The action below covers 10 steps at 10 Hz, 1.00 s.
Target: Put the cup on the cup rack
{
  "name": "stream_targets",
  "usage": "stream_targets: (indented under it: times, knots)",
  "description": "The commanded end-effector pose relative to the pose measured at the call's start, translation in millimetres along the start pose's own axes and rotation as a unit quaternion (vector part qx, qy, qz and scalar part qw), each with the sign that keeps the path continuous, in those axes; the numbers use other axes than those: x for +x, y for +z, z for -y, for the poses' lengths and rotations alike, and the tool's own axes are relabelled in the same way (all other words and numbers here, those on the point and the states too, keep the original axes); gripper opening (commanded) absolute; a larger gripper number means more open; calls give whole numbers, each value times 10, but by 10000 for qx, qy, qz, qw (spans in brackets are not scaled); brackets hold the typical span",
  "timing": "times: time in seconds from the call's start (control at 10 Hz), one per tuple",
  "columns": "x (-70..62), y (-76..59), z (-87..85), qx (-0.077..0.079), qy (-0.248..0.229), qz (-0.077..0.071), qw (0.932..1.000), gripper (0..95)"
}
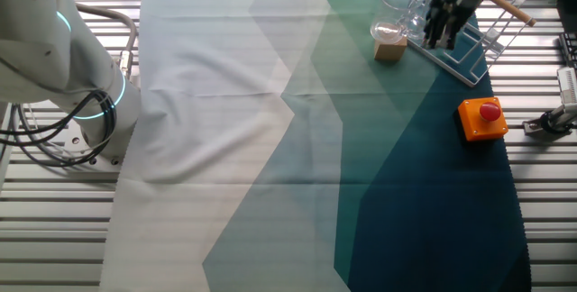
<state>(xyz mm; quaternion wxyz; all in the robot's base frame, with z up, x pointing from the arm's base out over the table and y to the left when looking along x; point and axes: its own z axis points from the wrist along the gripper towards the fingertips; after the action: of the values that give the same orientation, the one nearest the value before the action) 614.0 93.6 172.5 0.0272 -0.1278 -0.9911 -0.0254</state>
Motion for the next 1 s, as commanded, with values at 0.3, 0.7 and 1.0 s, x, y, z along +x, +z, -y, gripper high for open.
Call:
stream_targets:
  times: [0.3, 0.7, 1.0]
  knots:
    - [-24, -89, -145, 13, -1, -35, 10000, 0]
    - [8, -87, -189, 20, 0, -68, 10000, 0]
    - [72, -43, -284, 91, 4, -37, 10000, 0]
